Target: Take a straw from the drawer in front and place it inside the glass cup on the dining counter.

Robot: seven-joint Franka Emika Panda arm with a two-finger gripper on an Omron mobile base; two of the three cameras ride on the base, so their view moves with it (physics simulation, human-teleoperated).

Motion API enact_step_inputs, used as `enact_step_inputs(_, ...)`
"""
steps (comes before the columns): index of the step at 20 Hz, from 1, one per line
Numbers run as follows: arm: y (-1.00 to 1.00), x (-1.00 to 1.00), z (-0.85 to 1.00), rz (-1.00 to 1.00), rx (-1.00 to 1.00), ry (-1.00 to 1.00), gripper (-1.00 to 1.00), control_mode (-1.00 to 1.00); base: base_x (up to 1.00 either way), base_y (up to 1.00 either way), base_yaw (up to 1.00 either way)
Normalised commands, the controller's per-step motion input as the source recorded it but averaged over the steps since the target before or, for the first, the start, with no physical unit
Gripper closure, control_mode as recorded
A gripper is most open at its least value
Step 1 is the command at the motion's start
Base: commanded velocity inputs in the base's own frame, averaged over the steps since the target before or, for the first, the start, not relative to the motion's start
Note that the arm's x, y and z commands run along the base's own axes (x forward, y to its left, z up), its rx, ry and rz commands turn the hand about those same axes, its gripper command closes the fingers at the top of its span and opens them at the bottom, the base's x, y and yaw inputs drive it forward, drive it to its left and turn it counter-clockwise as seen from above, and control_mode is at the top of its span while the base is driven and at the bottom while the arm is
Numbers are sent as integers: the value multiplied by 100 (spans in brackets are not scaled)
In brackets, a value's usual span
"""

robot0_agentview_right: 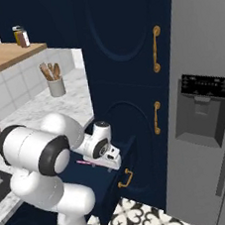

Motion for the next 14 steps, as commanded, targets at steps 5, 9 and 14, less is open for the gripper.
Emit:
enact_step_inputs(5,-61,0,-23,0,-4,0,-100,-100,0,0,0)
enact_step_inputs(9,-85,-9,-8,-4,-8,0,-100,-100,0,0,0)
enact_step_inputs(14,-95,-35,5,-10,-9,-2,-100,-100,0,0,0)
